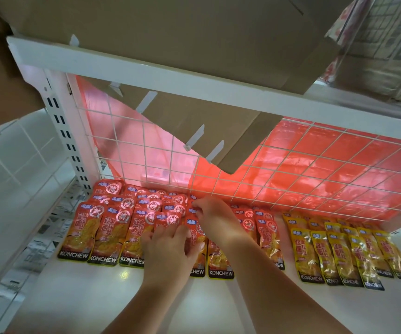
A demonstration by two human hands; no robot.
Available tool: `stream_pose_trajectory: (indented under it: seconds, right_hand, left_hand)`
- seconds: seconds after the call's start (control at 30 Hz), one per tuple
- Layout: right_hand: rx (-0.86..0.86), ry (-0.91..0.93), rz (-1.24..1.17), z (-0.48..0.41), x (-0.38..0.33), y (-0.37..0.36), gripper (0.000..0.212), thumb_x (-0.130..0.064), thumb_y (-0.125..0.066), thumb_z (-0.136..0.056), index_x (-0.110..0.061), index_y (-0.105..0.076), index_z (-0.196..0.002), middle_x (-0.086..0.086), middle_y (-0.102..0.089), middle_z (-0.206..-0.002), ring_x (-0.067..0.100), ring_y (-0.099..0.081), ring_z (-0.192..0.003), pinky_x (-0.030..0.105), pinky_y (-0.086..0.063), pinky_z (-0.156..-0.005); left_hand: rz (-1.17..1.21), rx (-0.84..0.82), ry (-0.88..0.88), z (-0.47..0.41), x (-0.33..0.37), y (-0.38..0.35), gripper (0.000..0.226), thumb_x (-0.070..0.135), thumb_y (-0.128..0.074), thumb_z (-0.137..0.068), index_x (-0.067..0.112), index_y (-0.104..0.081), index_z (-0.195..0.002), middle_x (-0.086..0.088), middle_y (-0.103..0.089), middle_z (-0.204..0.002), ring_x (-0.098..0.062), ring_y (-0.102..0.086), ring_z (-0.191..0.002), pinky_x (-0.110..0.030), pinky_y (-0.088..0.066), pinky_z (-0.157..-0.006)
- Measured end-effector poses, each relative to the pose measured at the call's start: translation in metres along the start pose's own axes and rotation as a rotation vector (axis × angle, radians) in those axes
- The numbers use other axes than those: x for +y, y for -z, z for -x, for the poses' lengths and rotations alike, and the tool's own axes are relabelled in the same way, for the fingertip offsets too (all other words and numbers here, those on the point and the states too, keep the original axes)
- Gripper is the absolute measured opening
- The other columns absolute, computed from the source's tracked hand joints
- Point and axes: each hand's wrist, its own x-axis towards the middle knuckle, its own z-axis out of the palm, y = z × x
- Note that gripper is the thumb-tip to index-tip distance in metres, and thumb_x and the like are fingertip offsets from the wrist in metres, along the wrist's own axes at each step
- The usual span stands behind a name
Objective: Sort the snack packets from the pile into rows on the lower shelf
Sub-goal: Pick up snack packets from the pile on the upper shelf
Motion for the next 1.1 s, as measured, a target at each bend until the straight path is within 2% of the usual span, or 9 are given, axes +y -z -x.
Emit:
stream_pose_trajectory:
  seconds: [0.23, 0.37, 0.5, 0.63, 0.7, 0.8, 0.87, 1.1]
  right_hand:
    - [0.001, 0.004, 0.005, 0.003, -0.001, 0.001, 0.039, -0.014, -0.046, -0.102, -0.022, -0.065, -0.135, 0.003, -0.062, -0.138, 0.026, -0.057, -0.125, 0.036, -0.047, -0.103]
    - [0.132, -0.069, -0.132, 0.02, 0.01, 0.007, 0.04, -0.019, -0.048, -0.102, -0.029, -0.059, -0.139, -0.002, -0.06, -0.14, 0.021, -0.056, -0.126, 0.031, -0.044, -0.098]
    - [0.275, -0.07, -0.061, 0.054, 0.034, 0.013, 0.034, -0.027, -0.058, -0.097, -0.031, -0.064, -0.131, -0.006, -0.062, -0.13, 0.017, -0.059, -0.118, 0.03, -0.046, -0.097]
    - [0.364, -0.115, -0.028, 0.097, 0.045, -0.002, 0.036, -0.031, -0.071, -0.091, -0.024, -0.07, -0.127, -0.002, -0.066, -0.123, 0.019, -0.067, -0.1, 0.03, -0.049, -0.088]
    - [0.352, -0.124, 0.013, 0.11, 0.044, -0.017, 0.042, -0.036, -0.076, -0.087, -0.023, -0.07, -0.126, 0.0, -0.065, -0.123, 0.021, -0.069, -0.091, 0.031, -0.053, -0.082]
    - [0.267, -0.157, 0.034, 0.115, 0.039, -0.036, 0.05, -0.048, -0.066, -0.091, -0.031, -0.059, -0.138, -0.005, -0.052, -0.14, 0.021, -0.066, -0.106, 0.032, -0.053, -0.089]
    - [0.244, -0.168, 0.051, 0.112, 0.038, -0.042, 0.051, -0.048, -0.059, -0.094, -0.037, -0.05, -0.143, -0.009, -0.044, -0.148, 0.02, -0.063, -0.114, 0.033, -0.052, -0.093]
    - [0.256, -0.195, 0.025, 0.105, 0.038, -0.046, 0.048, -0.039, -0.062, -0.094, -0.039, -0.047, -0.139, -0.009, -0.045, -0.142, 0.021, -0.065, -0.107, 0.036, -0.054, -0.086]
  left_hand:
    - [0.007, 0.004, 0.0, 0.0, 0.0, 0.0, 0.031, 0.057, -0.069, -0.078, 0.028, -0.068, -0.086, 0.01, -0.067, -0.079, -0.026, -0.062, -0.078, -0.044, -0.039, -0.081]
    - [0.019, -0.014, 0.016, 0.0, 0.0, 0.001, 0.03, 0.057, -0.069, -0.078, 0.029, -0.069, -0.089, 0.011, -0.069, -0.082, -0.025, -0.064, -0.082, -0.045, -0.041, -0.084]
    - [0.047, -0.031, 0.038, 0.0, 0.001, 0.002, 0.03, 0.057, -0.07, -0.078, 0.03, -0.07, -0.092, 0.012, -0.069, -0.083, -0.023, -0.065, -0.081, -0.045, -0.041, -0.088]
    - [0.039, -0.054, 0.052, -0.001, 0.001, 0.002, 0.034, 0.062, -0.061, -0.081, 0.033, -0.071, -0.095, 0.012, -0.069, -0.085, -0.023, -0.065, -0.084, -0.046, -0.038, -0.09]
    - [0.03, -0.064, 0.046, -0.002, 0.0, 0.001, 0.037, 0.065, -0.056, -0.082, 0.033, -0.07, -0.096, 0.012, -0.069, -0.086, -0.023, -0.065, -0.085, -0.045, -0.035, -0.089]
    - [0.023, -0.077, 0.033, -0.002, -0.001, 0.001, 0.039, 0.067, -0.052, -0.084, 0.034, -0.068, -0.098, 0.012, -0.069, -0.088, -0.023, -0.064, -0.086, -0.045, -0.033, -0.088]
    - [0.023, -0.085, 0.028, -0.002, -0.002, 0.002, 0.041, 0.068, -0.049, -0.085, 0.034, -0.067, -0.098, 0.012, -0.068, -0.088, -0.022, -0.064, -0.086, -0.044, -0.032, -0.089]
    - [0.029, -0.111, 0.038, -0.003, 0.001, 0.007, 0.044, 0.065, -0.048, -0.087, 0.03, -0.07, -0.099, 0.01, -0.07, -0.089, -0.024, -0.065, -0.087, -0.048, -0.041, -0.091]
